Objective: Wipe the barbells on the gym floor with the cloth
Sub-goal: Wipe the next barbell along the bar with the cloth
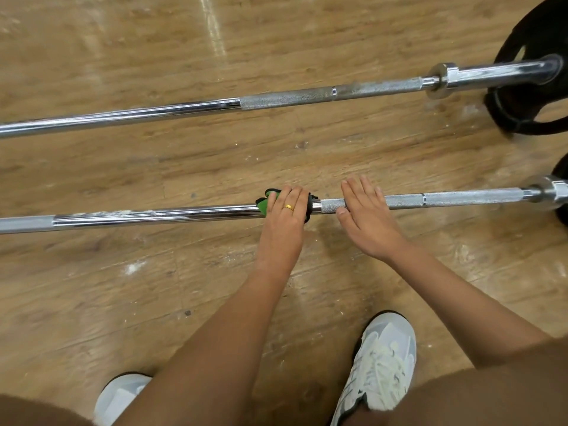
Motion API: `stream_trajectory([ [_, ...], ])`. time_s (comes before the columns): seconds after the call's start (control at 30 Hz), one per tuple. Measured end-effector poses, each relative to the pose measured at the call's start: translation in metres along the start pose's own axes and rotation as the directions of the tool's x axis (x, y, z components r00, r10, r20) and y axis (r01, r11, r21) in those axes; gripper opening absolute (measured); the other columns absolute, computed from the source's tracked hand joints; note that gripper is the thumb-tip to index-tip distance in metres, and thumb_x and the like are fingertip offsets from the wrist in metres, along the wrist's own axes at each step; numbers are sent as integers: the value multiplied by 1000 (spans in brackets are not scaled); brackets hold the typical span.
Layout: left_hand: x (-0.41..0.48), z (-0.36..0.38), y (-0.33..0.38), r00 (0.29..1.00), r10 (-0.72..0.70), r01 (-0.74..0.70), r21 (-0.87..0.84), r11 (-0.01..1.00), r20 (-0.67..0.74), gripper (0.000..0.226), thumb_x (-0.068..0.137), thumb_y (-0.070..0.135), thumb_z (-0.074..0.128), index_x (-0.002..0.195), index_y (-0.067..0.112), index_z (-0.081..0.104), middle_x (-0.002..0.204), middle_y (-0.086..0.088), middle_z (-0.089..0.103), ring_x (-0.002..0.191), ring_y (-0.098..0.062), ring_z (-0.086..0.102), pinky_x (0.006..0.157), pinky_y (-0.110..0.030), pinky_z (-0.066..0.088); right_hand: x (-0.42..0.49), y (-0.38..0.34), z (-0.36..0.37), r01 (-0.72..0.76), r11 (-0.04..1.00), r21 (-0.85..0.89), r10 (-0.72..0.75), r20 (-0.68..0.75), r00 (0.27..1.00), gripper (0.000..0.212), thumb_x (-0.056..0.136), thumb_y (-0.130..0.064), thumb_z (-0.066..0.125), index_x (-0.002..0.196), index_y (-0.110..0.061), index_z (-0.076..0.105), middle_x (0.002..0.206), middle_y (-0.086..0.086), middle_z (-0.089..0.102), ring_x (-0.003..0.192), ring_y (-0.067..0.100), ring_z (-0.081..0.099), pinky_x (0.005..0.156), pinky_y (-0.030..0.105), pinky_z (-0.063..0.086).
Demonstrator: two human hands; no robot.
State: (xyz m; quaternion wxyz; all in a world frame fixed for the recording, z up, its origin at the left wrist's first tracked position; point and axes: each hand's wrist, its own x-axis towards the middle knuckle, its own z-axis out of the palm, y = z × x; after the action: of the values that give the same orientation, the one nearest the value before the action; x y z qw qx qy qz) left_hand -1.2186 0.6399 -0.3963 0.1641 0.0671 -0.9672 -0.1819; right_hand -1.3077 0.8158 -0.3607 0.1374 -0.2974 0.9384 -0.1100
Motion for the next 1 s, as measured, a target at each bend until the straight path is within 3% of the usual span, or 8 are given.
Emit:
stream_trajectory([
  [0.17, 11, 2, -2, 999, -10, 10, -23, 1000, -31, 50, 86, -10, 56, 135, -1, 55, 135, -16, 60, 132, -34, 50, 117, -50, 20, 12, 2, -4, -7, 1000, 3, 7, 22, 1000, 61, 108, -41, 22, 161, -14, 7, 169, -1, 2, 153, 14, -15, 117, 26, -20],
  [0.33, 19, 6, -11, 998, 48, -48, 9, 999, -48, 48, 86, -4, 49, 133, 0, 57, 134, -15, 61, 130, -32, 52, 118, -46, 16, 22, 3, -1, -4, 1000, -22, 4, -18, 1000, 71, 100, -49, 11, 161, -13, 10, 169, 1, 6, 154, 16, -11, 118, 29, -18],
  [0.47, 23, -1, -11, 998, 62, -62, 28, 998, 12, 52, 86, -7, 57, 137, 1, 54, 136, -13, 58, 131, -31, 50, 118, -47, 22, 28, 1, -3, -5, 999, -32, 5, -13, 1000, 73, 98, -49, 11, 160, -11, 12, 169, 4, 8, 155, 19, -9, 122, 35, -12],
  [0.8, 22, -10, -5, 992, 52, -66, 124, 990, 111, 56, 91, 5, 30, 143, 5, 49, 143, -12, 54, 138, -30, 44, 119, -45, 24, 26, 3, -7, 2, 1000, -17, -2, 9, 1000, 73, 98, -49, 11, 160, -11, 13, 168, 4, 9, 155, 18, -7, 122, 34, -10],
  [1.0, 12, -2, 11, 1000, 3, -4, 113, 994, 15, 59, 89, 3, 26, 143, 3, 50, 144, -12, 54, 142, -30, 41, 119, -50, 27, 19, 4, 1, 22, 999, -31, -23, -49, 999, 69, 102, -48, 12, 161, -13, 10, 169, 0, 5, 152, 10, -18, 120, 29, -17],
])
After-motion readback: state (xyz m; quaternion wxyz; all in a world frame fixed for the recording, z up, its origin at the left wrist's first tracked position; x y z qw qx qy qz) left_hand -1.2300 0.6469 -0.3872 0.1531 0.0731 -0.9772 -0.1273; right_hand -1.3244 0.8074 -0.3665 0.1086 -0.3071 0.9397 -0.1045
